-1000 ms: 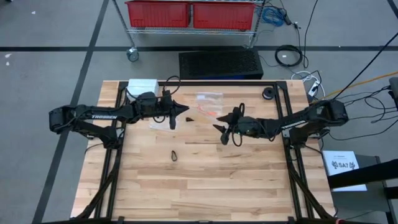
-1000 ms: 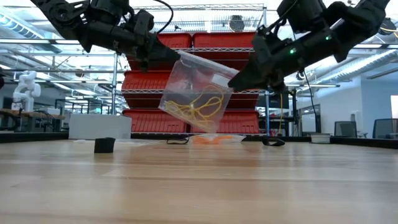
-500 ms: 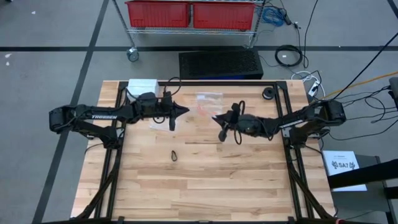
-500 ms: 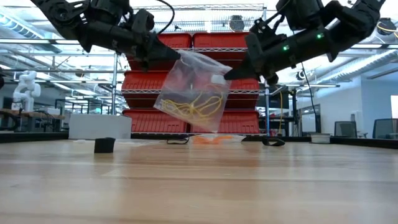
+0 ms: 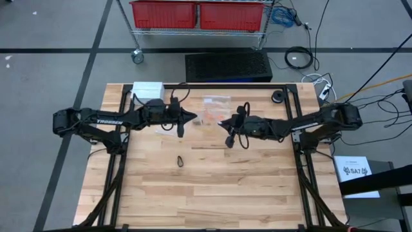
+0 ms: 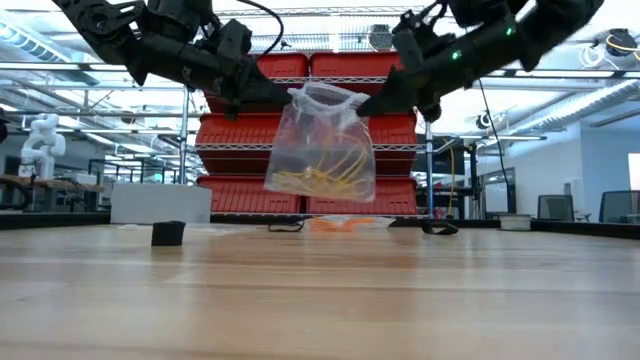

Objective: Sort rubber bands
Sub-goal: Close the bottom zip lock bag

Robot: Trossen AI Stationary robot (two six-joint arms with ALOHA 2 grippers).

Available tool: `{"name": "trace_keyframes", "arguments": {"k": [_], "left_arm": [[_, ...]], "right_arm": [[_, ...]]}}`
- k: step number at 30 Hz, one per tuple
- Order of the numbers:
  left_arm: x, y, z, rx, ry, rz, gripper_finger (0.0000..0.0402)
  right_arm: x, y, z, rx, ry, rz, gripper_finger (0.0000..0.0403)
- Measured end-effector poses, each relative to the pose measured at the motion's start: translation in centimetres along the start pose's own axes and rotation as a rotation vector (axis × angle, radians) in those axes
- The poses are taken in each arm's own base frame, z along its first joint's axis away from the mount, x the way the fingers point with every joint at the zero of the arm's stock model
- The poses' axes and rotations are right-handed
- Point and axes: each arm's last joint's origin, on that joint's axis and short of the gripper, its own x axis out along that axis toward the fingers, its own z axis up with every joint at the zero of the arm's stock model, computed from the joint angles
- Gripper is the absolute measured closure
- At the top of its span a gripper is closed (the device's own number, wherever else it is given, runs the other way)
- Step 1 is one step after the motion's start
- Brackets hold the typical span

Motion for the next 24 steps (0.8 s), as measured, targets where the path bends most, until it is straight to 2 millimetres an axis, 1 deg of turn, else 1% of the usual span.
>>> {"name": "trace_keyframes", "arguments": {"k": [3, 11, 13, 16, 19, 24], "left_arm": [[0.0, 0.1, 0.0, 0.033, 0.0, 0.016, 0.0352], [0.0, 0.4, -0.1, 0.045, 0.013, 0.034, 0.0302], [0.0, 0.4, -0.3, 0.043, 0.031, 0.036, 0.0291], [-0.1, 0.5, -0.7, 0.039, 0.071, 0.039, 0.0281], [-0.1, 0.4, -1.1, 0.035, 0.118, 0.04, 0.0279], [-0.1, 0.0, -1.6, 0.032, 0.16, 0.029, 0.0282]], "right_arm": [[-1.6, 0.9, 1.2, 0.004, 0.094, 0.016, 0.0403], [-6.7, 3.6, 6.1, 0.013, 0.312, 0.003, 0.0403], [-7.7, 4.2, 7.0, 0.018, 0.366, -0.008, 0.0403], [-9.1, 4.9, 7.4, 0.024, 0.484, -0.054, 0.0403], [-10.0, 5.3, 7.2, 0.062, 0.593, -0.13, 0.0403], [-10.1, 6.1, 6.1, 0.156, 0.786, -0.197, 0.0403]]}}
